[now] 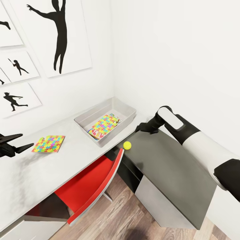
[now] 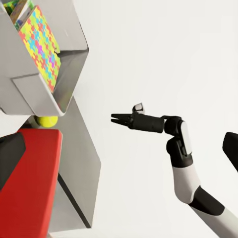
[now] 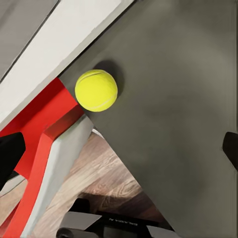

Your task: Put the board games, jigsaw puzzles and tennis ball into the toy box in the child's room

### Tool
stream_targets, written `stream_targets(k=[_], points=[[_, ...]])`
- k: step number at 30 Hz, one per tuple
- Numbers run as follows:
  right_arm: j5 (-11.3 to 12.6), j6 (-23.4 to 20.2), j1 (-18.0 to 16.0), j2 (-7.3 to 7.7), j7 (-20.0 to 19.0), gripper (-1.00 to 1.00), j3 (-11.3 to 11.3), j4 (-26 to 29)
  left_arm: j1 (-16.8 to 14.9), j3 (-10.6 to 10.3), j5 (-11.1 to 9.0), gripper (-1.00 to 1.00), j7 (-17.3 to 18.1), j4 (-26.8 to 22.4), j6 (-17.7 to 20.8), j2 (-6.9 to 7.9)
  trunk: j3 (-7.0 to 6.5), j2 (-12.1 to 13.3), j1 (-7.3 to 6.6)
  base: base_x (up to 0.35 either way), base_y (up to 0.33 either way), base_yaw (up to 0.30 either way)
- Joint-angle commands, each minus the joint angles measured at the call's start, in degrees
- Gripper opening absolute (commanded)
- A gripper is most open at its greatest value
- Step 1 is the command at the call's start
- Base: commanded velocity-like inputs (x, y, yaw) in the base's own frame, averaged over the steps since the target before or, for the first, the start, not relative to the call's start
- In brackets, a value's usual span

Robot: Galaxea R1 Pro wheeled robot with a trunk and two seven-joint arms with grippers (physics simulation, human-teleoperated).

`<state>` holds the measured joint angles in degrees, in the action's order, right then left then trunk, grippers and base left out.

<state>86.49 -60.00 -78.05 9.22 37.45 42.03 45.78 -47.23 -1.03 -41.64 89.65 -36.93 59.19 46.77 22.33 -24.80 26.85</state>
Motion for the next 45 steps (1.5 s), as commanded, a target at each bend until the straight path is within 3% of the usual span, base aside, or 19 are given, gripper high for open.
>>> stream_targets(k=[1, 11, 19, 31, 34, 40, 45], points=[[-0.17, 0.00, -0.09, 0.04, 0.36, 1.00, 0.21, 0.08, -0.06, -0.08, 0.07, 1.00, 0.35, 0.01, 0.63, 0.18, 0.28, -0.52, 0.26, 0.000, 0.000, 0.000], [-3.99, 0.00, -0.09, -0.11, -3.36, 1.00, 0.12, 0.02, -0.06, 0.17, 0.00, 1.00, 0.35, 0.02, 0.66, 1.07, 2.08, -4.53, 2.45, 0.000, 0.000, 0.000], [-4.35, 0.00, -0.09, -0.22, -4.38, 1.00, 0.16, 0.01, -0.06, 1.18, -0.10, 1.00, 0.35, -0.26, 0.66, 1.54, 3.52, -7.74, 4.21, 0.000, 0.000, 0.000], [-4.39, 0.00, -0.09, -0.68, -6.02, 1.00, 0.14, -0.02, -0.06, 1.53, -0.20, 1.00, 0.35, -0.67, 0.81, 3.96, 5.67, -12.56, 6.84, 0.000, 0.000, 0.000], [-4.40, 0.00, -0.09, -0.67, -6.63, 1.00, 0.15, -0.06, -0.06, 1.50, -0.96, 1.00, 0.35, -1.06, 0.81, 4.61, 6.21, -13.76, 7.50, 0.000, 0.000, 0.000], [-4.37, 0.00, -0.09, -0.69, -6.91, 1.00, 0.16, -0.07, -0.06, 1.33, -4.68, 1.00, 0.35, -2.04, 0.81, 6.03, 7.29, -16.17, 8.82, 0.000, 0.000, 0.000], [-4.32, 0.00, -0.09, -0.64, -7.49, 1.00, 0.20, -0.07, -0.06, 1.23, -5.63, 1.00, 0.35, -2.17, 0.81, 6.48, 8.18, -18.17, 9.92, 0.000, 0.000, 0.000]])
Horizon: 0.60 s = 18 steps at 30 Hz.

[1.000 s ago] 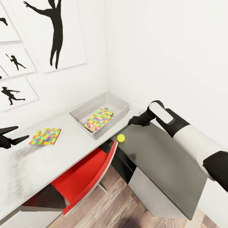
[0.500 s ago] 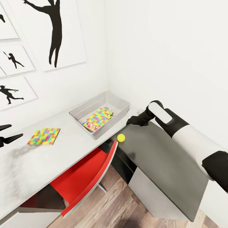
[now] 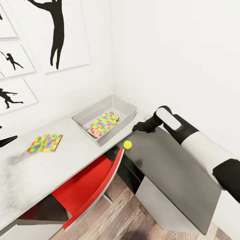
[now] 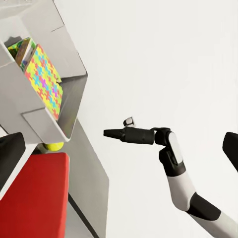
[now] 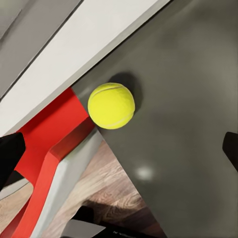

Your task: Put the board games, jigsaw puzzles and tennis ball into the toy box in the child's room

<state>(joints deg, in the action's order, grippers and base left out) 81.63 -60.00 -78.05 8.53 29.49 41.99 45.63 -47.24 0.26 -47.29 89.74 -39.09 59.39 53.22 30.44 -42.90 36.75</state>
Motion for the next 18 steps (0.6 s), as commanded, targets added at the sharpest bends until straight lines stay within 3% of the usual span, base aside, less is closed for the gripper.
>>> stream_targets(k=[1, 6, 10, 13, 18], points=[[0.52, 0.00, -0.08, 0.08, 0.15, 1.00, 0.27, 0.06, -0.05, -0.06, -0.02, 1.00, 0.26, -0.01, 0.61, 0.05, 0.25, -0.48, 0.24, 0.000, 0.000, 0.000], [-0.26, 0.00, -0.08, 0.36, -3.29, 1.00, 0.35, -0.23, -0.05, -0.06, -0.14, 1.00, 0.26, -0.06, 0.61, 0.11, 1.15, -2.48, 1.34, 0.000, 0.000, 0.000], [-3.65, 0.00, -0.08, 0.39, -6.30, 1.00, 0.28, -0.88, -0.05, -0.08, -0.16, 1.00, 0.26, -0.05, 0.61, 0.12, 1.87, -4.09, 2.21, 0.000, 0.000, 0.000], [-7.61, 0.00, -0.08, 0.21, -10.17, 1.00, 0.09, -1.90, -0.05, -0.08, -0.17, 1.00, 0.26, -0.03, 0.61, 0.13, 2.41, -5.29, 2.87, 0.000, 0.000, 0.000], [-10.48, 0.00, -0.08, 0.12, -13.41, 1.00, 0.00, -2.26, -0.05, -0.08, -0.17, 1.00, 0.26, -0.05, 0.61, 0.13, 3.30, -7.29, 3.97, 0.000, 0.000, 0.000]])
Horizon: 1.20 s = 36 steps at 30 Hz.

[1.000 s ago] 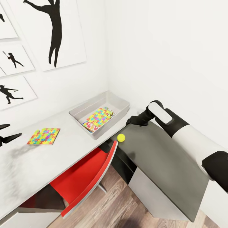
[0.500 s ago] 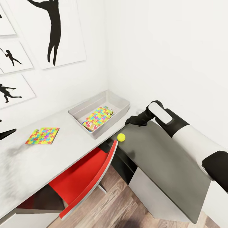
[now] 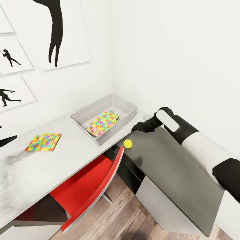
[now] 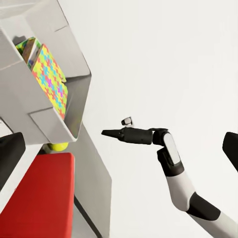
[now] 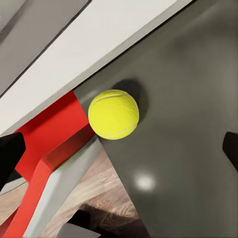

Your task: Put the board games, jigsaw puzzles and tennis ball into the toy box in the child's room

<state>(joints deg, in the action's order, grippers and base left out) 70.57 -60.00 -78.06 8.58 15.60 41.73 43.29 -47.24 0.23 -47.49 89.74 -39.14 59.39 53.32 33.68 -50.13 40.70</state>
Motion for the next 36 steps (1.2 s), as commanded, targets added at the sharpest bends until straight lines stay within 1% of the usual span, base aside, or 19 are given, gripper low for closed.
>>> stream_targets(k=[1, 8, 21, 25, 28, 33, 36], points=[[0.06, 0.00, -0.08, 0.05, -0.06, 1.00, 0.24, 0.00, -0.05, -0.05, 0.03, 1.00, 0.26, 0.01, 0.61, 0.03, 0.24, -0.47, 0.23, 0.000, 0.000, 0.000], [-0.79, 0.00, -0.08, 0.06, -0.93, 1.00, 0.26, -0.32, -0.05, -0.05, 0.03, 1.00, 0.26, -0.02, 0.61, 0.03, 1.50, -3.27, 1.77, 0.000, 0.000, 0.000], [-0.72, 0.00, -0.14, -0.12, -1.10, 1.00, 0.56, -0.41, -0.05, -0.11, 0.03, 1.00, 0.26, 0.01, 0.61, 0.03, 3.83, -8.49, 4.63, 0.000, 0.000, 0.000], [-0.73, 0.00, -0.15, -0.80, -2.39, 1.00, 1.60, -0.35, -0.05, -0.09, 0.03, 1.00, 0.26, 0.00, 0.61, 0.03, 4.55, -10.09, 5.50, 0.000, 0.000, 0.000], [-0.87, 0.00, -0.16, -1.52, -4.83, 1.00, 2.70, -0.37, -0.05, -0.07, 0.03, 1.00, 0.26, -0.01, 0.61, 0.03, 5.09, -11.29, 6.16, 0.000, 0.000, 0.000], [-0.94, 0.00, -0.16, -1.96, -6.39, 1.00, 3.65, -0.39, -0.05, -0.06, 0.03, 1.00, 0.26, -0.02, 0.61, 0.03, 5.99, -13.30, 7.26, 0.000, 0.000, 0.000], [-0.95, 0.00, -0.16, -2.01, -6.64, 1.00, 3.84, -0.40, -0.05, -0.06, 0.03, 1.00, 0.26, 0.01, 0.61, 0.03, 6.53, -14.50, 7.92, 0.000, 0.000, 0.000]])
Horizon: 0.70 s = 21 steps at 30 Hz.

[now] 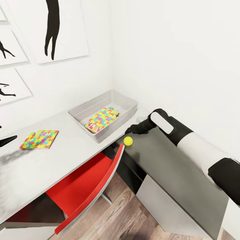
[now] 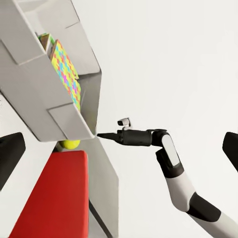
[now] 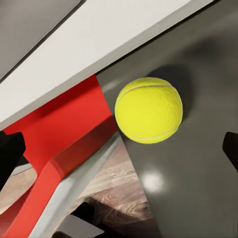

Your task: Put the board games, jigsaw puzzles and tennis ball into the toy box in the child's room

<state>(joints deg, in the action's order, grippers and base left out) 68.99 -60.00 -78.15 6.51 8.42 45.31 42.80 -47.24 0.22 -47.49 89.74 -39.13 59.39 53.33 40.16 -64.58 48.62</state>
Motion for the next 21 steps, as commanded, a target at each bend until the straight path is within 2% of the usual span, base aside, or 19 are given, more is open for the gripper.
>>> stream_targets(k=[1, 17, 21], points=[[0.62, 0.00, -0.07, 0.07, 0.48, 1.00, 0.30, 0.09, -0.04, -0.05, 0.03, 1.00, 0.26, 0.00, 0.61, 0.02, 0.24, -0.45, 0.23, 0.000, 0.000, 0.000], [0.52, 0.00, -0.07, 0.10, 0.37, 1.00, 0.47, 0.02, -0.04, -0.11, 0.03, 1.00, 0.26, -0.04, 0.61, 0.02, 3.11, -6.87, 3.74, 0.000, 0.000, 0.000], [-0.11, 0.00, -0.07, 0.10, 0.42, 1.00, 0.42, 0.01, -0.04, -0.13, 0.03, 1.00, 0.26, -0.01, 0.61, 0.02, 3.83, -8.47, 4.62, 0.000, 0.000, 0.000]])
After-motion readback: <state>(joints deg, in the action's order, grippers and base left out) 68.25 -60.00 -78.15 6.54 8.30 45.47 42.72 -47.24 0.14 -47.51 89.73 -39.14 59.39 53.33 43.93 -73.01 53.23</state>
